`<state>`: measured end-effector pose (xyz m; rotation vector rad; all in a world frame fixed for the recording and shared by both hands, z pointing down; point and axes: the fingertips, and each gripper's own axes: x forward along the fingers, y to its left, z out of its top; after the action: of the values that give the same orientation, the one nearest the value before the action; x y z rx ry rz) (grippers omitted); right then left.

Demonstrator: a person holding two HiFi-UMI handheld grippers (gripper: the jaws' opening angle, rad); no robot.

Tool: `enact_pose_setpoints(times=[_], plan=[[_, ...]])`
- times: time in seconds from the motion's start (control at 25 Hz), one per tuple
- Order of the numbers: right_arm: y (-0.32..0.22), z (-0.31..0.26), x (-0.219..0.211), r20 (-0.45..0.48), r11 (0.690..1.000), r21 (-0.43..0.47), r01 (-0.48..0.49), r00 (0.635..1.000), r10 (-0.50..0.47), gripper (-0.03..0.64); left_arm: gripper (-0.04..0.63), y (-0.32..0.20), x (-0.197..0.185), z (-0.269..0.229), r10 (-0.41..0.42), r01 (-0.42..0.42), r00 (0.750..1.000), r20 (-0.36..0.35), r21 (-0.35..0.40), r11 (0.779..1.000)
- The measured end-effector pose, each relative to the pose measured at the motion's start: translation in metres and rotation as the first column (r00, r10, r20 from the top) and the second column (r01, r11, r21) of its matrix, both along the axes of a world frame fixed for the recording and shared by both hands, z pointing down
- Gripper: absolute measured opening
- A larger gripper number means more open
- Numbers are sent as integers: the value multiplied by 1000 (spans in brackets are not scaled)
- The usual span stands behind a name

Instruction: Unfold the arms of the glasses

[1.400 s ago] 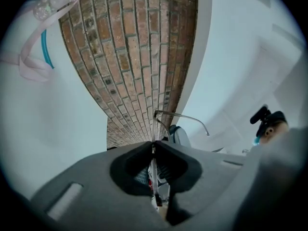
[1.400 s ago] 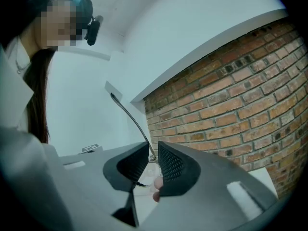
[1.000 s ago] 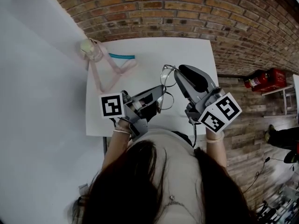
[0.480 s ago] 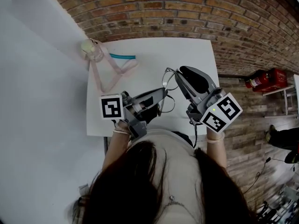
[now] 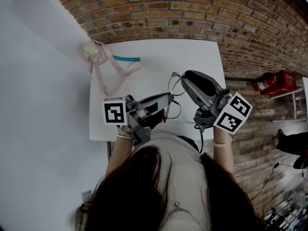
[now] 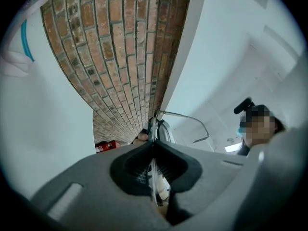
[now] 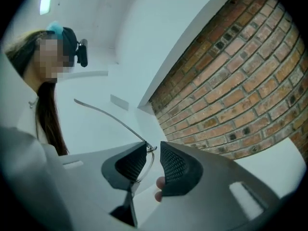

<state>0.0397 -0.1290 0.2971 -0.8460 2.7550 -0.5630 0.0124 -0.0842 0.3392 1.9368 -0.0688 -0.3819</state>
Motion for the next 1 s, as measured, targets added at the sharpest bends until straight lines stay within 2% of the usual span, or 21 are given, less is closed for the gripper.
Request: enact_pose_setpoints(times=[0.4,1.0], plan=[[7,-2,-3,59,996,-23,83,995,-81,80,25,3,2,0,20,-20,1000,1,7,1000],[10,-10,-1,83,996,4,87,993,-87,71,25,0,2,7,-1,1,1000,18,-22,1000]])
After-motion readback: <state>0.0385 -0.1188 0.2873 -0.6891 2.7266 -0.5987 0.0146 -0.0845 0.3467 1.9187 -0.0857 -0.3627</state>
